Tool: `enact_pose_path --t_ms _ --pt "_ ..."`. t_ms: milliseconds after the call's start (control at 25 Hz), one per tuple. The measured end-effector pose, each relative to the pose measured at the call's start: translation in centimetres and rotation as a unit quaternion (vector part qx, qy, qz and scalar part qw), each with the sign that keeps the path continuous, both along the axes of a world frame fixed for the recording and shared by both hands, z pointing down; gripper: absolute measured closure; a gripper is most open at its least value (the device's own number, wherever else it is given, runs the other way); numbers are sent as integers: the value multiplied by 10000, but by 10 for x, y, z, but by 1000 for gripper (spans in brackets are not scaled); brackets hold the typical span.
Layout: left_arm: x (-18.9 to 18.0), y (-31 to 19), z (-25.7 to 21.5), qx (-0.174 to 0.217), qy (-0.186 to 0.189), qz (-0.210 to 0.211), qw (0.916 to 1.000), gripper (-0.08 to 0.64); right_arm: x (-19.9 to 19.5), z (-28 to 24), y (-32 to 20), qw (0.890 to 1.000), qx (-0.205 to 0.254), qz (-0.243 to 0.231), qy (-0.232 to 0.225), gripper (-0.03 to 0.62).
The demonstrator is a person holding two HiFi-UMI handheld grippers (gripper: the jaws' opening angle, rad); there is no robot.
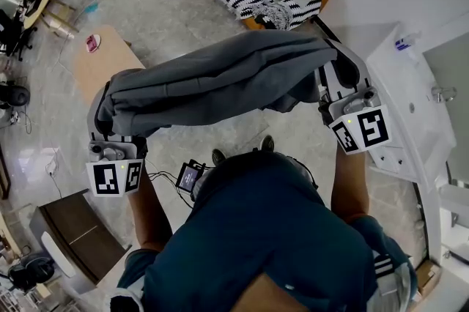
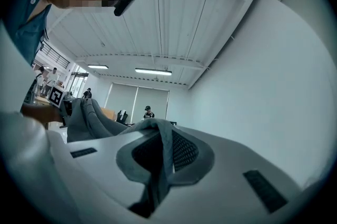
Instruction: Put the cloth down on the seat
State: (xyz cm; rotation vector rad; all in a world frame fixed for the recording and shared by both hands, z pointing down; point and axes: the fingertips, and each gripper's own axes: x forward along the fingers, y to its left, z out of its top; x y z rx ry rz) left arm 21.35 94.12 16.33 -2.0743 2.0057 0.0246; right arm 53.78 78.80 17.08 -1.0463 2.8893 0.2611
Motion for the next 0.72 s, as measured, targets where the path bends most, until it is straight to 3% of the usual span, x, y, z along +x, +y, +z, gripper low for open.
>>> enact_pose_path --t_ms 240,720 --pt "32 -26 8 12 -19 57 10000 472 10 10 -16 9996 245 11 141 571" --pt "86 -87 26 18 -15 -169 9999 472 25 24 -65 9964 579 -439 437 571"
